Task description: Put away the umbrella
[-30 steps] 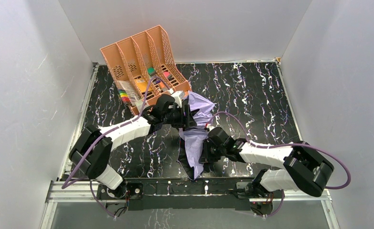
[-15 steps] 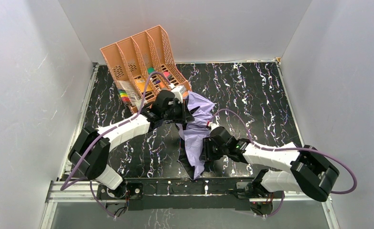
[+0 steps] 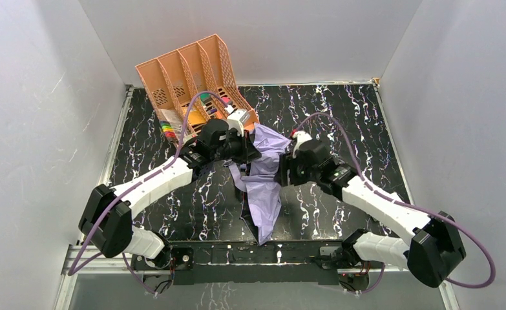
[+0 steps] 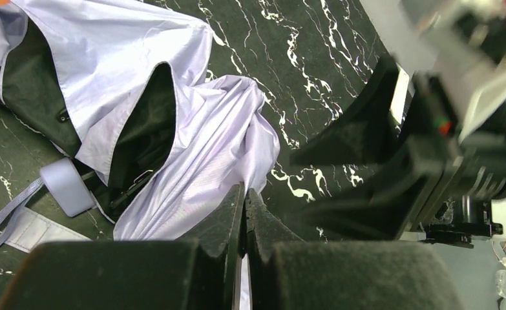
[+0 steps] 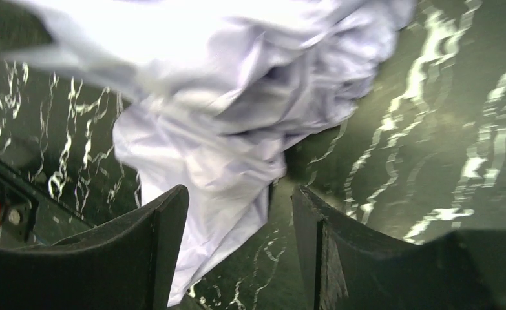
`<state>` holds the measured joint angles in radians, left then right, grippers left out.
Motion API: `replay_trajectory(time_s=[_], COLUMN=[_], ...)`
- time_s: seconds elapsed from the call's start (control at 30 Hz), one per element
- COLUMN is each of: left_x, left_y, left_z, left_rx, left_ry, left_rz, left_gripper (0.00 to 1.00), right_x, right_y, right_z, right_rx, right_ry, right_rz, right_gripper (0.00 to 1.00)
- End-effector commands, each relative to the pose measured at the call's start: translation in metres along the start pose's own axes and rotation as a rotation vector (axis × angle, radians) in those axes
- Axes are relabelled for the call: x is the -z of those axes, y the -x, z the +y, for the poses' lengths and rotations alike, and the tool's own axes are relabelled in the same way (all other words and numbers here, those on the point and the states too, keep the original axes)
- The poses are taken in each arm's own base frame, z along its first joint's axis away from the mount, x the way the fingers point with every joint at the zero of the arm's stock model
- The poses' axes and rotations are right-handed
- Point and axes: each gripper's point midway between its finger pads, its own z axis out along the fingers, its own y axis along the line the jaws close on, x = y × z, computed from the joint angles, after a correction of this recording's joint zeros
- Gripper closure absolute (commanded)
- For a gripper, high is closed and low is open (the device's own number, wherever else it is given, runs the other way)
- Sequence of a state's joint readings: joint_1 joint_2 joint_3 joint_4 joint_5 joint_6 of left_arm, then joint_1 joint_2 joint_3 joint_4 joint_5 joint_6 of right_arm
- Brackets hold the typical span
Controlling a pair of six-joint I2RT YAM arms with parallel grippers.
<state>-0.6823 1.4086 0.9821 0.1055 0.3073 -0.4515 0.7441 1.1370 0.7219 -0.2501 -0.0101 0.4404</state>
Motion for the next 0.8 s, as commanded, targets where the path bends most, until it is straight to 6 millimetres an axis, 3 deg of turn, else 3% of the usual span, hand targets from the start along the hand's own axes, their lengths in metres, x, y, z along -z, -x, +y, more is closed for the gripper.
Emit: replay_trajectory(time_s=[0.0, 0.3, 0.43, 0.6, 0.77], left_x=[0.019, 0.014, 0.004, -0.013, -0.021], left_y=[0.038, 0.080, 0.096, 0.102, 0.103], left_z=[-0.025, -0.038, -0.028, -0.018, -0.016], left_rx=[-0.076, -0.096, -0.118, -0.114, -0.111], left_ry=[-0.053, -0.024, 0.045, 0.046, 0.032], left_rz=[-0.078, -0.061, -0.062, -0.043, -0.032], left_gripper=[1.00, 1.00, 1.00, 0.97, 0.97], right_x=[0.025, 0.028, 0.035, 0.040, 0.047], right_y=[0.037, 0.050, 0.054, 0.057, 0.093], right_z=[-0.017, -0.017, -0.009, 0.006, 0.006], right_rx=[0.009, -0.026, -0.021, 0.018, 0.078], right_ry=[-0.013, 0.037, 0.086, 0.177, 0.162], right_rz=[-0.047, -0.101, -0.150, -0.201, -0.346], right_gripper=[0.33, 0.37, 0.36, 0.32, 0.24])
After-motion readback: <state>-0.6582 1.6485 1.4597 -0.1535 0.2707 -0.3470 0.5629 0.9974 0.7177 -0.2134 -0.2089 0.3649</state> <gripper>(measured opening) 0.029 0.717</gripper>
